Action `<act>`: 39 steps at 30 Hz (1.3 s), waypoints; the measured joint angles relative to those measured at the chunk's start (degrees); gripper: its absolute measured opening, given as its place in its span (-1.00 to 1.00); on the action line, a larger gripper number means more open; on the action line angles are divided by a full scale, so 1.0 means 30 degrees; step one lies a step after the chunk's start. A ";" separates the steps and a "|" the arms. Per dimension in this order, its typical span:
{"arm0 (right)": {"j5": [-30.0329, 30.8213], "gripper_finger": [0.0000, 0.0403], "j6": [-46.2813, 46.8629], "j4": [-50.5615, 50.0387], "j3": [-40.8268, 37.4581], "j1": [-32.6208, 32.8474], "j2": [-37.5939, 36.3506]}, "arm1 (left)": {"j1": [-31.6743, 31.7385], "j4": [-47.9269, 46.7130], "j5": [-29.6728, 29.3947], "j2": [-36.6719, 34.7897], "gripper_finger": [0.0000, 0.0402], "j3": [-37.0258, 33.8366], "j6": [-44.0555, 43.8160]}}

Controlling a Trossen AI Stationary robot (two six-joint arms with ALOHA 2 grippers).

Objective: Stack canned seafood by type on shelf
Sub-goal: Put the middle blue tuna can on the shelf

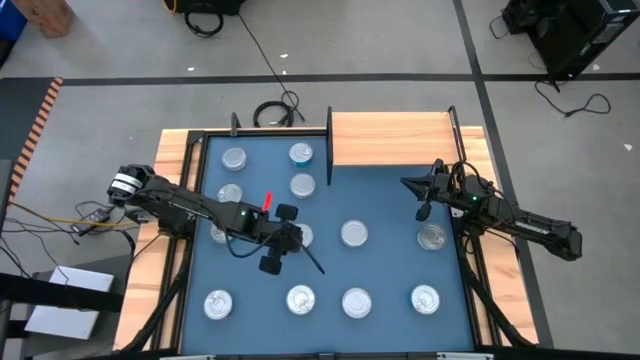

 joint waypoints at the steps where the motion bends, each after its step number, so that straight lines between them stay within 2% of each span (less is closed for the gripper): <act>1: -0.0002 -0.86 0.0000 -0.0004 0.0000 -0.0003 -0.0007 | 0.0000 0.0013 -0.0001 0.0064 -0.65 0.0000 0.0004; 9: -0.0001 -0.86 0.0000 -0.0004 0.0000 -0.0001 -0.0006 | -0.0080 -0.0057 -0.0631 0.1898 -0.36 -0.0007 0.1199; 16: -0.0002 -0.86 0.0000 -0.0004 0.0000 0.0001 -0.0007 | -0.0073 0.0037 -0.2134 0.3356 -0.34 -0.0005 0.1522; 24: -0.0004 -0.86 0.0005 -0.0001 0.0000 0.0000 -0.0001 | -0.0080 0.0647 -0.2965 0.3765 -0.34 0.0032 0.2043; 30: 0.0000 -0.86 0.0000 -0.0004 0.0000 -0.0003 -0.0004 | -0.0080 0.0966 -0.2936 0.3803 -0.48 0.0000 0.2050; 39: 0.0000 -0.86 0.0000 -0.0004 0.0000 -0.0003 0.0000 | -0.0073 0.0834 -0.2805 0.3818 -0.96 -0.0036 0.2281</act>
